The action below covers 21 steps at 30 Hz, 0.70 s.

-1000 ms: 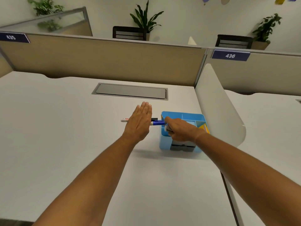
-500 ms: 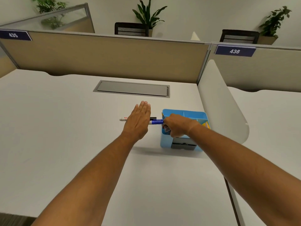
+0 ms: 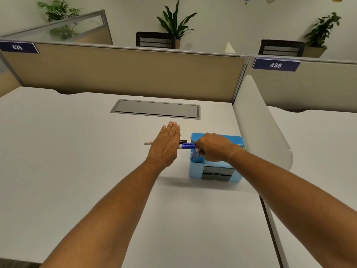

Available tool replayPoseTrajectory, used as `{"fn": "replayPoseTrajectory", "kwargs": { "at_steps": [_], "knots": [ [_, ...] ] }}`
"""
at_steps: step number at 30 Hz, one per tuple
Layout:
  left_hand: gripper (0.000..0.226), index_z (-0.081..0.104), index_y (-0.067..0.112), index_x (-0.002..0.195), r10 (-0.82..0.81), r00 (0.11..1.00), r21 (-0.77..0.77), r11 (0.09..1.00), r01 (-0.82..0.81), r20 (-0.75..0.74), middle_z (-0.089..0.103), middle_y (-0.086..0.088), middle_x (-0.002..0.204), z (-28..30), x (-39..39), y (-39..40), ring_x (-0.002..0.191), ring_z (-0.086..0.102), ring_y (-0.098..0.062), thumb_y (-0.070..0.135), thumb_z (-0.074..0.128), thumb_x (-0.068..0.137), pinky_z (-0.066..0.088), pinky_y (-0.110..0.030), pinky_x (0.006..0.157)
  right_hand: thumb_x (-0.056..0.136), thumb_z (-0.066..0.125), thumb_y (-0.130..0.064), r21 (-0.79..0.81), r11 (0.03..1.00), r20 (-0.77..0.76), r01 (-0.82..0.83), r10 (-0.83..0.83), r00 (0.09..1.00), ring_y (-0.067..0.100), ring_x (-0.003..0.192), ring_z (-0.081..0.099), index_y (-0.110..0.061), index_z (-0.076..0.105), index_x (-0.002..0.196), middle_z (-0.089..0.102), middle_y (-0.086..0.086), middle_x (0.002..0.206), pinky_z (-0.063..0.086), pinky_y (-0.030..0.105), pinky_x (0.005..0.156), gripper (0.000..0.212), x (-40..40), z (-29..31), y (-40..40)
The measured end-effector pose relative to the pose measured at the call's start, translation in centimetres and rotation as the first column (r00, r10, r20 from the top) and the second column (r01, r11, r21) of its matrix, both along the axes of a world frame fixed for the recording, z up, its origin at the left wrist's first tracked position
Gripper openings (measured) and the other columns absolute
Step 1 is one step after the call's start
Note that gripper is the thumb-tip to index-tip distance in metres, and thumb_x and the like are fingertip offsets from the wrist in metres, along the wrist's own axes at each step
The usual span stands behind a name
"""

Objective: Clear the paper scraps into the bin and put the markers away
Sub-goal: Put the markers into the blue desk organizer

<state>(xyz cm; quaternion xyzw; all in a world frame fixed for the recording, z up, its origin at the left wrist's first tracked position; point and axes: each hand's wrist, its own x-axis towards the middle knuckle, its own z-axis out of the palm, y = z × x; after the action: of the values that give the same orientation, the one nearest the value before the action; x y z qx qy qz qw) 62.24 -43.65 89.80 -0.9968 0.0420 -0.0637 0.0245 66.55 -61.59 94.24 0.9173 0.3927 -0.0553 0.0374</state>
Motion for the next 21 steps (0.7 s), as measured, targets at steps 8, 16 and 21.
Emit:
{"fn": "replayPoseTrajectory", "kwargs": {
  "at_steps": [8,16,21],
  "knots": [
    [0.074,0.001,0.005,0.151,0.002,1.000,-0.002,1.000,-0.002,-0.013,0.001,-0.017,0.159,-0.2,0.0,0.1,0.147,-0.001,-0.031,0.018,0.049,0.096,-0.005,-0.037,0.115,0.089,0.060,-0.028,-0.082,0.996,0.025,0.019,-0.017,1.000,0.021,0.081,0.061,-0.011,0.063,0.111,0.065,0.009,0.096,0.053,0.034,0.069,0.028,-0.3,0.0,0.3],
    [0.073,-0.001,0.005,0.150,0.015,1.000,0.006,1.000,-0.015,-0.017,-0.002,-0.017,0.159,-0.7,-0.1,0.4,0.147,-0.004,-0.031,0.016,0.046,0.096,-0.006,-0.036,0.115,0.088,0.060,-0.037,-0.159,0.987,0.113,0.024,-0.006,0.994,0.019,0.073,0.050,-0.011,0.056,0.117,0.055,0.006,0.088,0.044,0.031,0.063,0.040,-0.7,0.0,1.5],
    [0.073,-0.001,0.005,0.150,0.007,1.000,0.007,1.000,-0.007,-0.010,-0.002,-0.017,0.159,-0.8,-0.1,0.2,0.147,-0.004,-0.031,0.017,0.047,0.096,-0.006,-0.037,0.115,0.084,0.065,-0.034,-0.137,0.990,0.103,0.025,-0.011,0.995,0.020,0.076,0.056,-0.011,0.059,0.114,0.062,0.007,0.093,0.048,0.033,0.067,0.039,-0.9,-0.3,1.1]
  ]
}}
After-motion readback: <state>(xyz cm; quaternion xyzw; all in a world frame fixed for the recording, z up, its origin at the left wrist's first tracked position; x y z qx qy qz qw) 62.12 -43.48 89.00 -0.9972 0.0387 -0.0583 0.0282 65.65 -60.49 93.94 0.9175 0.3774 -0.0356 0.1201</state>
